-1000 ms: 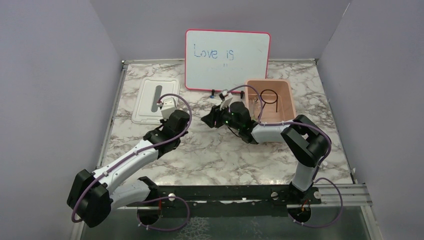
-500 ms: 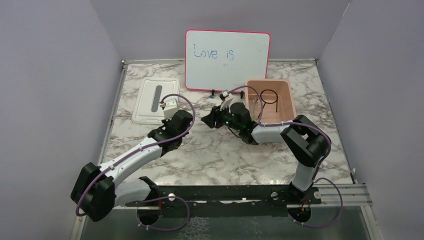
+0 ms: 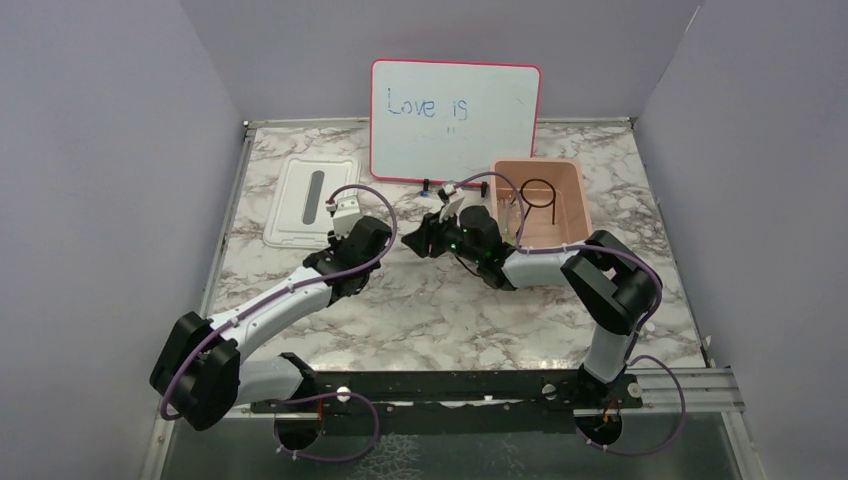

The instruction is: Organize the chemistry lab equipment

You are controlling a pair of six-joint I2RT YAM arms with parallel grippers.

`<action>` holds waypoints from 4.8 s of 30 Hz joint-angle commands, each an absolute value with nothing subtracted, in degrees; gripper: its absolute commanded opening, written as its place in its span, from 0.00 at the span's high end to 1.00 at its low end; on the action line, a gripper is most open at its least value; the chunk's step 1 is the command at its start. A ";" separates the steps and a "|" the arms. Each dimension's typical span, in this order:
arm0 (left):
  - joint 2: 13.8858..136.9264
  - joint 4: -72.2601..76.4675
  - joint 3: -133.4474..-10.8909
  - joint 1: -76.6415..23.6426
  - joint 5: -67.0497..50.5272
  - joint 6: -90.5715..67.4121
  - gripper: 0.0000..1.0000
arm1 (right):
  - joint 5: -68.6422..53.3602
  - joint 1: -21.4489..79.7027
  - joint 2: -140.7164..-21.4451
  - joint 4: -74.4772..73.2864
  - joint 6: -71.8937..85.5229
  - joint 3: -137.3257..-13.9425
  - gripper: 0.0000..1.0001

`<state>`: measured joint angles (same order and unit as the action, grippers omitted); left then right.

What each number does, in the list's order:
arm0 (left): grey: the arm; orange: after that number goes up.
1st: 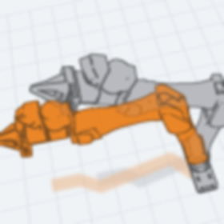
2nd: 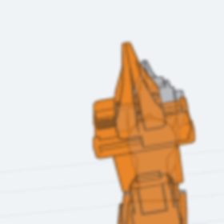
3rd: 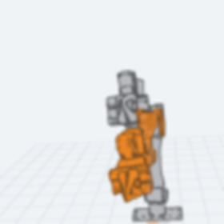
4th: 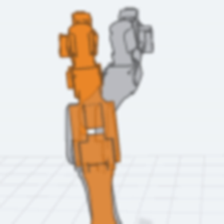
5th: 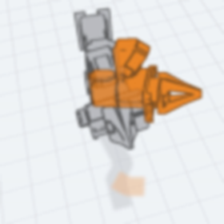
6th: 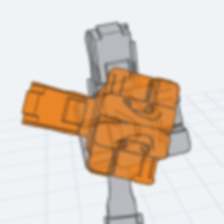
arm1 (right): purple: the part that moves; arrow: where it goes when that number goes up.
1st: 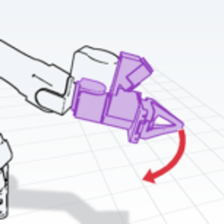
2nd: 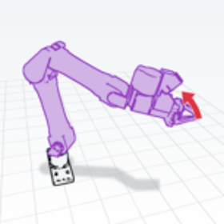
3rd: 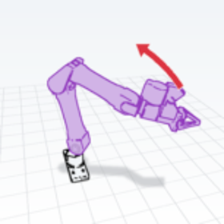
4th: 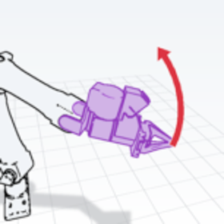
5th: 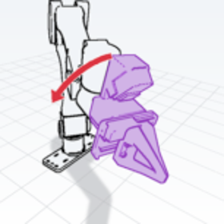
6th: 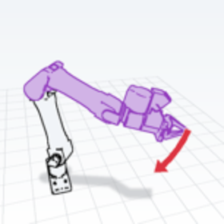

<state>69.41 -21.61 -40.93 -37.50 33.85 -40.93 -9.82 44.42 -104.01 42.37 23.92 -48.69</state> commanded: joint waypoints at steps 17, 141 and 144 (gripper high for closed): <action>69.26 -21.78 -43.51 -37.11 31.96 -37.29 0.45 | -8.61 44.93 -104.32 43.68 22.87 -48.74 0.57; 60.31 -27.55 -45.95 -35.60 30.51 -37.20 0.62 | -9.15 44.92 -104.12 41.38 22.16 -51.02 0.58; 58.49 -29.14 -48.11 -35.60 30.95 -36.13 0.58 | -6.65 44.91 -103.12 35.45 20.18 -54.99 0.58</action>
<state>62.15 -27.29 -43.75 -35.73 29.43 -38.04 -9.65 44.58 -104.01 40.01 23.09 -50.17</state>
